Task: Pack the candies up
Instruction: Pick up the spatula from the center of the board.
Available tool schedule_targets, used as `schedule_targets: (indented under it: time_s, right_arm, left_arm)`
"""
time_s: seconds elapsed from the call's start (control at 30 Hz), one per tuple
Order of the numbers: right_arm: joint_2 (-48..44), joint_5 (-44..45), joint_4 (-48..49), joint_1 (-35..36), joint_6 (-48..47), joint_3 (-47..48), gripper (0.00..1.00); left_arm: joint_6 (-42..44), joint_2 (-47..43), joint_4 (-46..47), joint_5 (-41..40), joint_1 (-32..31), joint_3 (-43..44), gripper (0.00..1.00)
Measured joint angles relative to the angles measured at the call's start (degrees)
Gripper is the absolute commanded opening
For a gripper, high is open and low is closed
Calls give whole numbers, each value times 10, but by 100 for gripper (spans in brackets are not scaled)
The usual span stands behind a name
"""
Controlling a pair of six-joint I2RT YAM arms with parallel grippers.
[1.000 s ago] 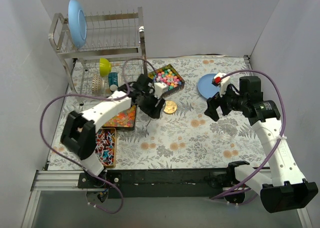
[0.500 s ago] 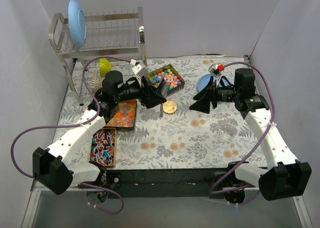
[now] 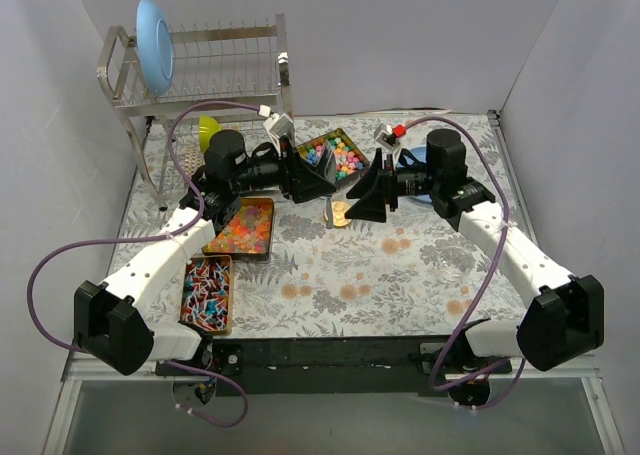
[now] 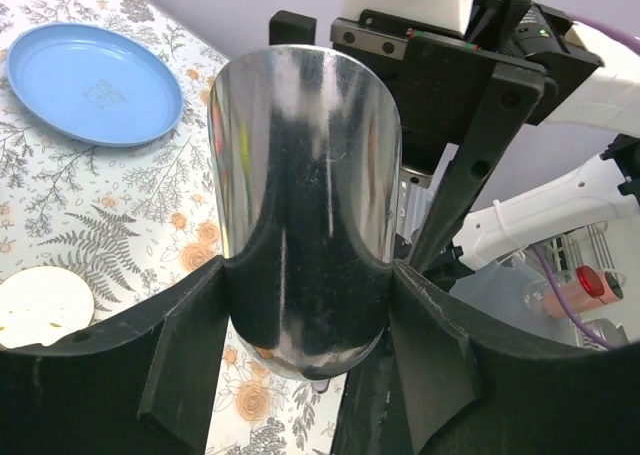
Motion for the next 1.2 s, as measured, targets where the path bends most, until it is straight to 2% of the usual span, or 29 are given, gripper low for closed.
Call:
schedule_targets:
  time_s: [0.17,0.37,0.5,0.77,0.9,1.1,1.17,1.2]
  right_arm:
    - [33,20,40,10,20,3,81]
    - [70,22,83,30,45,24,73]
    - [82,17,101,46,58,42,63]
    - [84,11,124,63,68,50,54]
    - [84,10,125,63,70,50,39]
    - [95,10,130,62,78,50,39]
    - [100,10,138,62,81,50,31]
    - [103,9,142,62,82,50,22]
  left_arm:
    - [-21,0,-1,-1,0,7,0]
    - [-44,2,12,-4,0,19,0]
    - [-54,3,14,-10,5,19,0]
    - [-76,16,23,-22,16,19,0]
    - [-87,25,28,-28,26,19,0]
    - [-98,33,35,-27,30,20,0]
    - [-99,37,37,-27,30,21,0]
    - [-99,38,37,-27,30,22,0]
